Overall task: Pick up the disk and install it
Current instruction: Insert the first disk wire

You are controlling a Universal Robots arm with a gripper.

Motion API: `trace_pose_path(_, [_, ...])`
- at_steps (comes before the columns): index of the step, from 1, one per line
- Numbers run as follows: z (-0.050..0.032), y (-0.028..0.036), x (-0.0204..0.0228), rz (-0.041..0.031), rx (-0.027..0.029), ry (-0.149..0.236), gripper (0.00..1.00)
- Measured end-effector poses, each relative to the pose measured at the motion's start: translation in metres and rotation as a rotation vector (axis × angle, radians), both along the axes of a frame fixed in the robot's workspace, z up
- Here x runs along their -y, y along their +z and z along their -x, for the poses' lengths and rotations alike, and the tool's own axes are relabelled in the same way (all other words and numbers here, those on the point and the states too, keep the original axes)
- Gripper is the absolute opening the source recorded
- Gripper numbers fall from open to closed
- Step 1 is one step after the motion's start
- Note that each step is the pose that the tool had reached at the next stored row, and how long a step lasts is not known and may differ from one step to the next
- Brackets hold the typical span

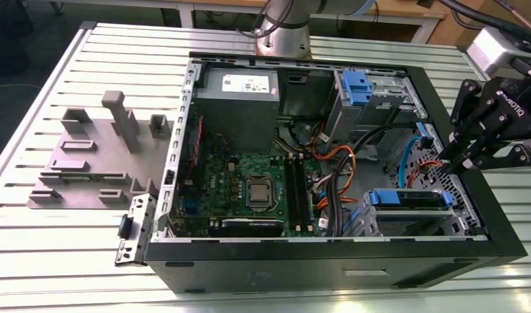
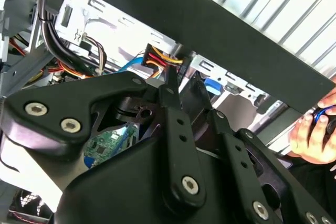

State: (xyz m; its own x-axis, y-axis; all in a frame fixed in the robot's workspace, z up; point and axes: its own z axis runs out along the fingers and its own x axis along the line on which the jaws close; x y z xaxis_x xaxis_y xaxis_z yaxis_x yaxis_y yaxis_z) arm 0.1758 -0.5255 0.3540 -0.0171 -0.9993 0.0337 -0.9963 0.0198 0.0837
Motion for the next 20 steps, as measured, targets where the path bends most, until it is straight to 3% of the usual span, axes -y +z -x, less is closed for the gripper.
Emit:
trace_pose_path(3, [-0.003,-0.0015,-0.001,0.0007,-0.0089,0.0,0.31])
trace_pose_path(6, [-0.0043,-0.0016,-0.0012,0.0018,-0.0124,0.0,0.31])
trace_pose_path(10, [-0.0044,-0.0021,-0.0012,0.0026,-0.0125,0.0,0.31])
trace_pose_path(14, [-0.0044,-0.0031,-0.0012,0.0105,-0.0125,0.0,0.3])
trace_pose_path(15, [-0.0045,-0.0031,-0.0012,0.0112,-0.0125,0.0,0.23])
trace_pose_path(20, [-0.0047,-0.0047,-0.0012,0.0112,-0.0125,0.0,0.23])
